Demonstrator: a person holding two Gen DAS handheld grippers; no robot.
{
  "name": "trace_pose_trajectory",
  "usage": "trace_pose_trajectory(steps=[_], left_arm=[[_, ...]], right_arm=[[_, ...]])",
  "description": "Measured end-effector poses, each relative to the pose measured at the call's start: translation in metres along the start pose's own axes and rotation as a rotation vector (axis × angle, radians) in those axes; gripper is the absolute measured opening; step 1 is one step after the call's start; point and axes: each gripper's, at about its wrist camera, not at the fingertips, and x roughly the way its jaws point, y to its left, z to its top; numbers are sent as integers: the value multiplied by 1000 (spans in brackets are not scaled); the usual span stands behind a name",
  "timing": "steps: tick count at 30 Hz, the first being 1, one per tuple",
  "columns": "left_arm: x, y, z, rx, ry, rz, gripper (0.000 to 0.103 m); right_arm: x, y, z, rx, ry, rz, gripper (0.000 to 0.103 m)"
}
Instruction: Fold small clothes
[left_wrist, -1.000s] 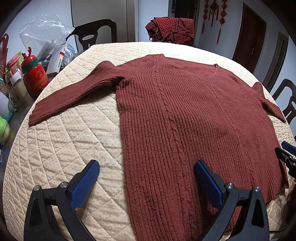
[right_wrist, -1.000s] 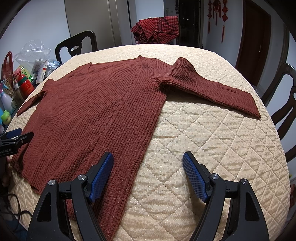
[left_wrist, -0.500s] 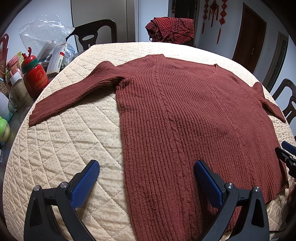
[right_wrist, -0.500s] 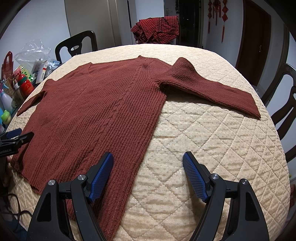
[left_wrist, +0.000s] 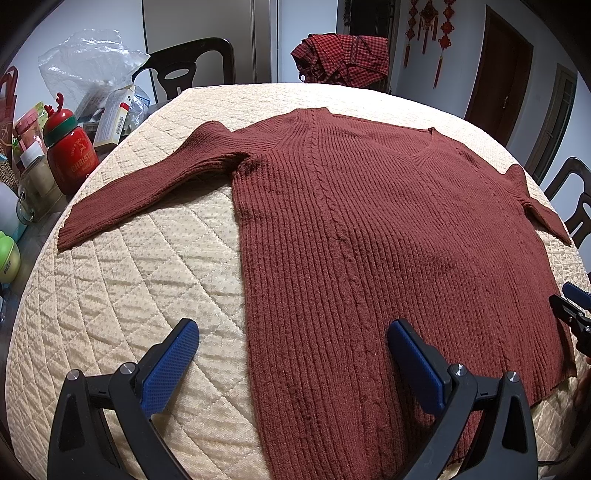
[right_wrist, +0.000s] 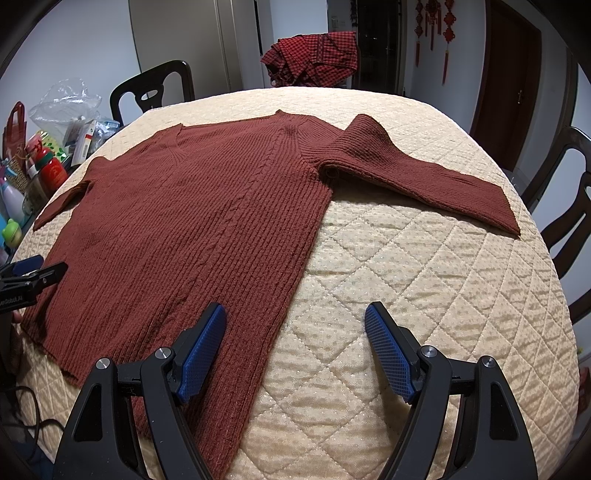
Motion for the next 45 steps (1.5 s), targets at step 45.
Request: trace_pose_trajectory(steps=[45], left_arm=[[0,2,1,1,2,0,103]], right_arm=[[2,3,1,-11,16,-4,78]])
